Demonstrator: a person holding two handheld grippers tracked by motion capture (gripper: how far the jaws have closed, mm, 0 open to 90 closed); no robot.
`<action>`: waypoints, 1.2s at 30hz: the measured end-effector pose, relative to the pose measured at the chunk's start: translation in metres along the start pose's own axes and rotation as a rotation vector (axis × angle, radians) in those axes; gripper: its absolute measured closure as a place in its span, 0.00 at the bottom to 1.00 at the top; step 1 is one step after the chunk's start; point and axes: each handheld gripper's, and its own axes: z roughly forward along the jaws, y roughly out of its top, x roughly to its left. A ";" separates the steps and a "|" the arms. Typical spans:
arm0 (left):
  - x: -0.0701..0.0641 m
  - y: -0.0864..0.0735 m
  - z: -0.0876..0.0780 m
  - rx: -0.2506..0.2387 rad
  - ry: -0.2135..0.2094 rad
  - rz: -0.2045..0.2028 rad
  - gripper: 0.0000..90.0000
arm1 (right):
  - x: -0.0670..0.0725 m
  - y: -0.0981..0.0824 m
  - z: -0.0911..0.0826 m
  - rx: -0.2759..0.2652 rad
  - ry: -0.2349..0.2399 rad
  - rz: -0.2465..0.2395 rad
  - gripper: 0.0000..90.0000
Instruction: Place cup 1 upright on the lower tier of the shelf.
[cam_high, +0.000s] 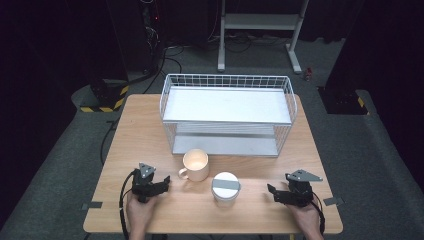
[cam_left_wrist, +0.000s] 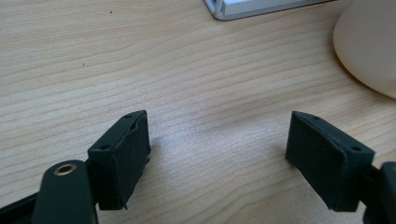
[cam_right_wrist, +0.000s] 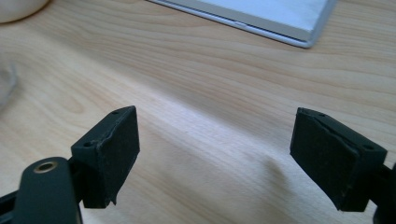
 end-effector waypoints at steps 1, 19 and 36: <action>0.000 0.000 0.000 -0.001 0.001 0.000 0.24 | 0.002 0.000 -0.001 -0.002 0.008 -0.007 0.17; 0.000 0.000 0.000 0.000 0.001 -0.007 0.24 | 0.035 -0.001 -0.003 -0.030 0.140 -0.121 0.15; 0.000 0.000 0.000 -0.003 0.004 -0.013 0.24 | 0.056 0.001 0.002 -0.040 0.203 -0.176 0.13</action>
